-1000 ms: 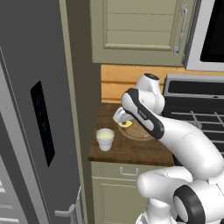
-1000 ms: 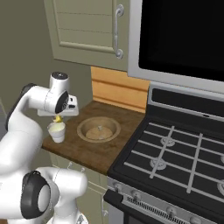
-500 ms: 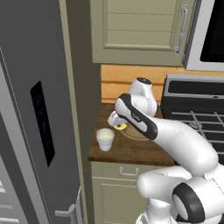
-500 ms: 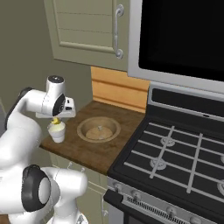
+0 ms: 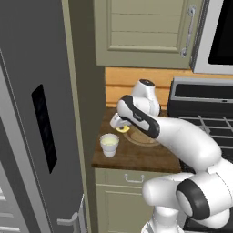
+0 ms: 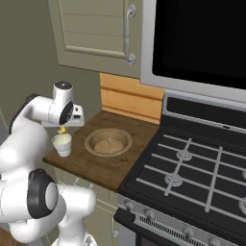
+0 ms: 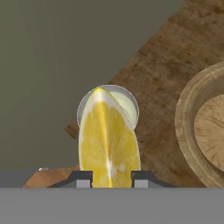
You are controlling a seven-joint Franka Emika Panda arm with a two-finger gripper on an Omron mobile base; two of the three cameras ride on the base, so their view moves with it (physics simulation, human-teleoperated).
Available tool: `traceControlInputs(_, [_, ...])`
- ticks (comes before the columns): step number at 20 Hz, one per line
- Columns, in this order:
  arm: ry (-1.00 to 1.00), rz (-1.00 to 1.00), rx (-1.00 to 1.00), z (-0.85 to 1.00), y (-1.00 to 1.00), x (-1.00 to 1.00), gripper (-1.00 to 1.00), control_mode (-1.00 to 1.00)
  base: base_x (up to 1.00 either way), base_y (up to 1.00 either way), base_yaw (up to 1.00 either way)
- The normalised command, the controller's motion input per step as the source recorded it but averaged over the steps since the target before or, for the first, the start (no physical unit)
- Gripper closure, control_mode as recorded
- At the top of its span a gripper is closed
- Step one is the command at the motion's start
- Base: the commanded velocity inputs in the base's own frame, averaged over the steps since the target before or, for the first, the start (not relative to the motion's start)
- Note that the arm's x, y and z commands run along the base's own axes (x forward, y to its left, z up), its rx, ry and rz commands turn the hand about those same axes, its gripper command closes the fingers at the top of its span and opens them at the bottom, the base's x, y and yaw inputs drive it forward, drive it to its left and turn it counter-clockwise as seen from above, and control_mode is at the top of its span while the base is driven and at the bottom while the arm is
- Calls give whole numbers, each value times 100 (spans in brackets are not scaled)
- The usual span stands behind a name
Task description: Grab a lemon wedge from the fridge and one ice cube from the ice bowl, and put them in the glass of lemonade.
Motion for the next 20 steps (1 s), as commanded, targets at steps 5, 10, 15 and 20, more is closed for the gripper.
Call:
traceControlInputs(5, [1, 0, 0, -16, 1, 27, 100, -100, 0, 0, 0])
traceControlInputs(10, [0, 0, 0, -51, 15, 4, 100, -100, 0, 0, 0])
traceControlInputs(15, [0, -1, -12, -1, 15, 1, 100, -100, 0, 0, 0])
traceControlInputs(20, [2, 0, -15, 2, 11, 1, 100, -100, 0, 0, 0])
